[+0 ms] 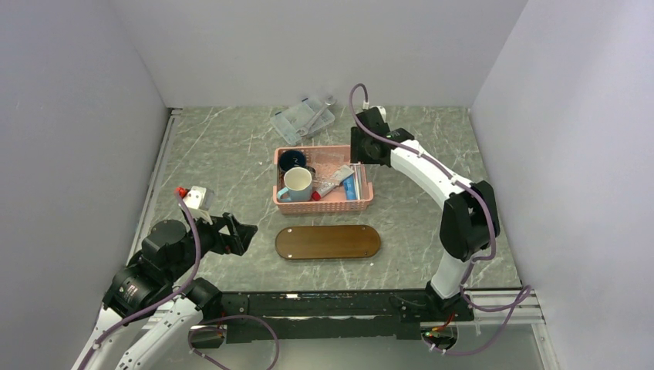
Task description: Prepare toiletry sets of a toothbrush and toothpaste on the tray
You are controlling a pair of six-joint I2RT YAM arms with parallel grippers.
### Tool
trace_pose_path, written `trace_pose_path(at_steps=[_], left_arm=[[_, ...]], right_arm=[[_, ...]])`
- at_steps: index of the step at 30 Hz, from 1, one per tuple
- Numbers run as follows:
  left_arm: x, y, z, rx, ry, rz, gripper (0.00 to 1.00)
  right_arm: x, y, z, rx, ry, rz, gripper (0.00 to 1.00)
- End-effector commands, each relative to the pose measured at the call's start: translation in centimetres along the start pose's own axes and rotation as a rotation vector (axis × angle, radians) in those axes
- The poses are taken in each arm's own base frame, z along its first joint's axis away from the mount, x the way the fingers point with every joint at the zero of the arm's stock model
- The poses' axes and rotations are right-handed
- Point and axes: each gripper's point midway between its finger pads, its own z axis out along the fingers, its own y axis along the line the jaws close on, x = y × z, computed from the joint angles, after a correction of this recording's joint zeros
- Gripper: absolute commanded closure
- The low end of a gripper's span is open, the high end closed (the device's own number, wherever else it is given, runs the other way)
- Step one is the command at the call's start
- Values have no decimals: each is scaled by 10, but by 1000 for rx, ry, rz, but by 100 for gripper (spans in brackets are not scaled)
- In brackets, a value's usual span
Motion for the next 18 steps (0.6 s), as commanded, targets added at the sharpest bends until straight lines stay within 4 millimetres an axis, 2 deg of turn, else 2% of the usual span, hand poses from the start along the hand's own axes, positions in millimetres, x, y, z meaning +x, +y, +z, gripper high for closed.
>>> trace_pose_path(at_steps=[1, 10, 18], left_arm=[[-9, -4, -1, 20, -43, 9, 1], [-9, -5, -2, 29, -46, 11, 1], [-9, -6, -3, 38, -47, 13, 1]], right_arm=[[-22, 19, -31, -19, -67, 35, 42], [-20, 60, -35, -56, -73, 100, 41], [-12, 95, -27, -85, -50, 143, 42]])
